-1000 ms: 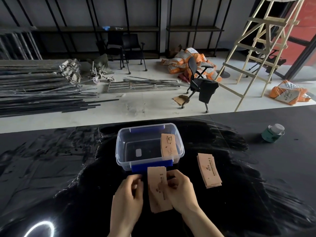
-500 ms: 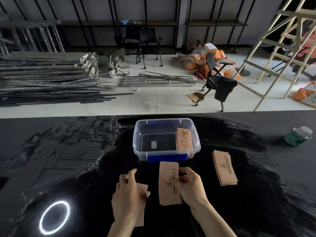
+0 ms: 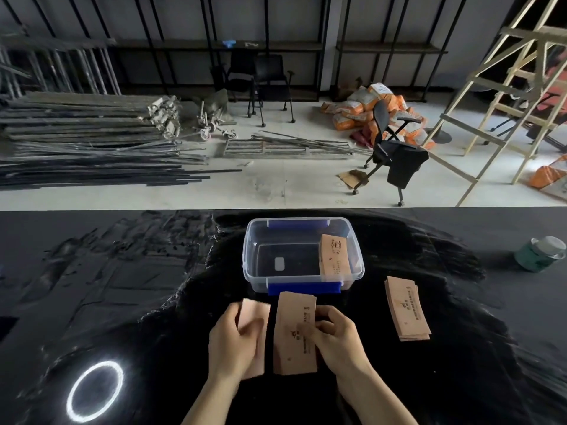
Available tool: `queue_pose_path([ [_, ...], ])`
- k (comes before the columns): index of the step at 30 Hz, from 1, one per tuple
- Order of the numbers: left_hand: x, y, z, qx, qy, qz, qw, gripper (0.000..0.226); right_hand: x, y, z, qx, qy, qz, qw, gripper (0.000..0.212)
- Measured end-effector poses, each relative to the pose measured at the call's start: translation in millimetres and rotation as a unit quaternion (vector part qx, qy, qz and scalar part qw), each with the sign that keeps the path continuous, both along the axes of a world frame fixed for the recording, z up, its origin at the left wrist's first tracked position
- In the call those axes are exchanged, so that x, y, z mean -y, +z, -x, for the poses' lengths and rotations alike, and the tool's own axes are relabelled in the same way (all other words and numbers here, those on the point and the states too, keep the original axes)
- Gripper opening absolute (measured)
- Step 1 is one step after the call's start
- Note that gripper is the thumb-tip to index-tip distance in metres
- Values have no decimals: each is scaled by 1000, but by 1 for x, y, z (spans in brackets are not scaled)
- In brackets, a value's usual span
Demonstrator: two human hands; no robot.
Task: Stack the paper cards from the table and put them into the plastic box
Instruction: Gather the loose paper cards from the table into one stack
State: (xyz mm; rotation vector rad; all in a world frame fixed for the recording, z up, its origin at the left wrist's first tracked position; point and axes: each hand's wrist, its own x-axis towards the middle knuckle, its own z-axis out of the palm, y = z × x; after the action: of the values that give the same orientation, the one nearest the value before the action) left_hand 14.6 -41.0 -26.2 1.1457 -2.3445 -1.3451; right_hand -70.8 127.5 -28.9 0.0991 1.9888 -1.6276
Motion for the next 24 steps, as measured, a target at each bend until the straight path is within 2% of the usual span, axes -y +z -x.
queue_pose_path([
  [1,0,3,4,-25,12,-32,999,7,1,3,0,5,1,14,1000,27],
  [4,-3,10,13,-74,16,-130,989,18,5,10,-3,16,0,62,998,29],
  [7,-13,17,22,-124,49,-233,963,20,10,14,-3,-23,-11,54,998,27],
  [10,-25,27,32,-143,74,-281,946,12,11,16,2,-47,-17,57,997,22],
  [12,-31,32,37,-157,50,-307,937,13,10,18,5,-45,-14,67,997,21],
  [15,-33,34,38,-152,-40,-266,951,14,5,20,10,-44,-25,81,995,22],
  [18,-32,29,36,-88,-109,-159,977,39,-5,20,16,-46,-42,86,994,24],
  [24,-56,27,50,-58,-103,-209,971,42,-32,18,23,-76,-64,45,994,24],
])
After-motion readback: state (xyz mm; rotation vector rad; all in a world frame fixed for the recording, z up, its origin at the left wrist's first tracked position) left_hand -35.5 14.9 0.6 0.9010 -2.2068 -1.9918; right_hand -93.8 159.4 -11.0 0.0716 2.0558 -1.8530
